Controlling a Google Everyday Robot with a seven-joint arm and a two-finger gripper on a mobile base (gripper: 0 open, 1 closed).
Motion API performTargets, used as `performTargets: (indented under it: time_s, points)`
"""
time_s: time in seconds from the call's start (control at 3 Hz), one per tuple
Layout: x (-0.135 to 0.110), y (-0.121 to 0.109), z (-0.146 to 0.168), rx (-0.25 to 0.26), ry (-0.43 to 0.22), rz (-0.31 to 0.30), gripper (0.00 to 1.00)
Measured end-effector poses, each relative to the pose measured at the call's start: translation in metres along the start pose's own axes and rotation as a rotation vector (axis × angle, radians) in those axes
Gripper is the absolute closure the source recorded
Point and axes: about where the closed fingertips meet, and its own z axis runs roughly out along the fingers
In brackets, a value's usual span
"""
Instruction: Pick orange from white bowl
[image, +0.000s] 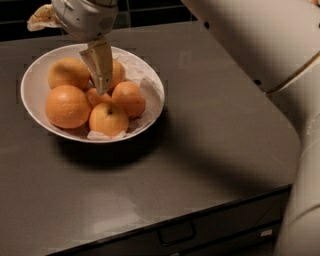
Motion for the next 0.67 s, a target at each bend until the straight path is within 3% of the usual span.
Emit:
performTargets:
  time_s: [0.33,0.67]
  points:
    - [-0.0024,-0.0002,0.0057,-0.006,-0.024,-0.008,0.08]
    - [-0.0024,-0.0002,0.0057,-0.006,-0.024,-0.008,0.00]
